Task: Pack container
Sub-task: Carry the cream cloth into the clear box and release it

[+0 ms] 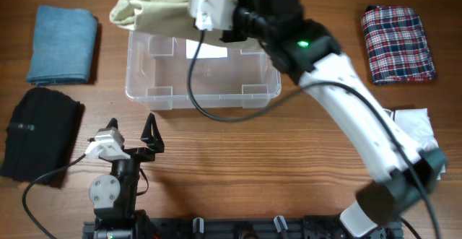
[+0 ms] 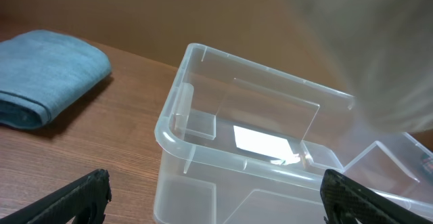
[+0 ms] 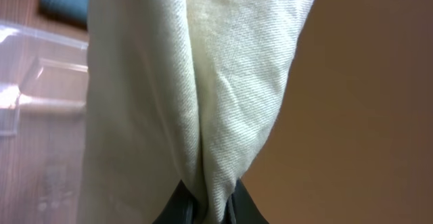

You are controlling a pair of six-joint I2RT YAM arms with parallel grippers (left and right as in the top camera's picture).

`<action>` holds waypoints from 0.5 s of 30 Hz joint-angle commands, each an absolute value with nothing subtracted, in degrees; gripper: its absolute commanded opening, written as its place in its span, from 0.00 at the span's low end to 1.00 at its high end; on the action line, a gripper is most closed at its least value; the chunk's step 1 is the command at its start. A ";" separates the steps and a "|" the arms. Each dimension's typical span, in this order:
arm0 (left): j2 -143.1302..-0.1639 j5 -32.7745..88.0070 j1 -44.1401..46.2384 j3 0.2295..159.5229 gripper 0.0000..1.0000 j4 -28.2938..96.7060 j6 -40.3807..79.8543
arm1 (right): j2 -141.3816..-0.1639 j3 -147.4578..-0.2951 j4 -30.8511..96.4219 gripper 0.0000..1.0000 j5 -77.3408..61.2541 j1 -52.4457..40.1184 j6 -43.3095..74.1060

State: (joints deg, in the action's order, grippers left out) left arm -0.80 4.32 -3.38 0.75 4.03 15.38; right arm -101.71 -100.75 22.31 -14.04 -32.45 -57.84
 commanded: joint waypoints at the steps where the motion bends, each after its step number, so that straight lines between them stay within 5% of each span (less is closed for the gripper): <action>1: -0.38 3.97 -3.09 0.32 1.00 4.08 15.29 | -107.24 -102.45 17.61 0.04 -8.73 -32.45 -60.25; 15: -0.38 3.97 -3.09 0.32 1.00 4.08 15.27 | -115.04 -102.30 11.29 0.04 -3.03 -32.45 -72.49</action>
State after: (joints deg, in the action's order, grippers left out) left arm -0.80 4.32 -3.38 0.75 4.03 15.38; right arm -114.63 -100.75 13.96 -3.09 -32.45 -71.07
